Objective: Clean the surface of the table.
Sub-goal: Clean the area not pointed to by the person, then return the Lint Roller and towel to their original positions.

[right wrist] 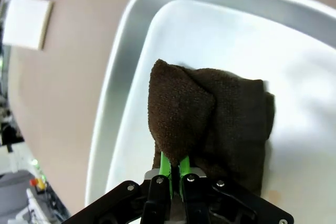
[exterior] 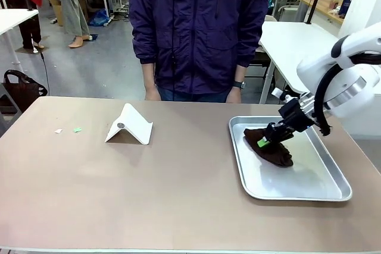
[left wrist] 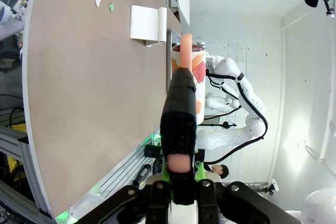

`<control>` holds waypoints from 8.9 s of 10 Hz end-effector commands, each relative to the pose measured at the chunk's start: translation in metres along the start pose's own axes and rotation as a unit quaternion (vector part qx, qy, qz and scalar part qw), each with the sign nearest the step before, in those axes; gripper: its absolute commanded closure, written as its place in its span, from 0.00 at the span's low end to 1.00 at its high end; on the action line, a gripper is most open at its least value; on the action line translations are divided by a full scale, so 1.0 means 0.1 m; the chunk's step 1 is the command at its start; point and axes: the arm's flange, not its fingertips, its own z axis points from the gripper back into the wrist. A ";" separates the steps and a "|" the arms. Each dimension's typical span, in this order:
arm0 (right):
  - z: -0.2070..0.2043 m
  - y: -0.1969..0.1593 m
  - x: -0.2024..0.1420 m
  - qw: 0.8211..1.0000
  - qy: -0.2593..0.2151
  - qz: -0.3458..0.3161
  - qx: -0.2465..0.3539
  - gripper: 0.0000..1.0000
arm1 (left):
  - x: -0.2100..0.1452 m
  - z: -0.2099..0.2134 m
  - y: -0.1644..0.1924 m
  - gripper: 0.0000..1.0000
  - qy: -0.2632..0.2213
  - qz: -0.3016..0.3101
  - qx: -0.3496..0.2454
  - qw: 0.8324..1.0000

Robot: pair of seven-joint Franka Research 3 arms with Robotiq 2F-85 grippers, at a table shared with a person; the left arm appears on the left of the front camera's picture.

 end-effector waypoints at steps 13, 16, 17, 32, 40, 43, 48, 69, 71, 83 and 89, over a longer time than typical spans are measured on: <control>1.23 0.11 -0.70 0.890 -0.149 -0.068 0.427 0.93 | -0.02 -0.01 -0.05 0.82 -0.004 0.003 -0.002 1.000; 1.56 0.24 -1.03 0.866 -0.112 -0.017 0.488 0.93 | -0.02 -0.01 -0.05 0.82 -0.004 0.003 -0.002 1.000; 1.66 0.23 -1.13 0.881 -0.137 -0.006 0.453 0.93 | -0.02 -0.01 -0.05 0.82 -0.004 0.003 -0.002 1.000; 1.85 0.12 -1.31 0.879 -0.162 -0.004 0.448 0.93 | -0.02 -0.01 -0.05 0.82 -0.004 0.003 -0.002 1.000; 1.59 0.79 -0.75 0.894 -0.091 0.053 0.436 0.93 | 0.07 -0.69 -0.83 0.82 0.053 -0.072 0.069 0.994; 1.16 1.33 -0.28 0.915 -0.060 0.044 0.396 0.93 | 0.22 -1.53 -1.40 0.82 0.112 -0.115 0.123 0.979; 0.06 1.92 0.23 0.960 0.003 0.061 0.273 0.93 | 0.42 -3.40 -1.82 0.82 0.091 -0.122 0.197 0.968; -0.61 1.33 0.22 0.983 -0.015 -0.020 0.181 0.93 | 1.29 -5.10 -1.53 0.82 0.077 -0.072 0.407 0.907; -0.64 1.34 0.24 0.985 -0.017 -0.026 0.170 0.93 | 1.31 -5.08 -1.47 0.82 0.076 -0.073 0.412 0.905; -0.67 1.47 0.28 0.990 -0.006 -0.045 0.134 0.13 | 1.31 -4.80 -1.33 0.00 0.078 -0.060 0.421 0.902; -0.09 2.08 0.40 0.988 0.077 -0.065 -0.120 0.00 | 0.65 -3.73 -1.43 0.00 0.086 -0.085 0.293 0.949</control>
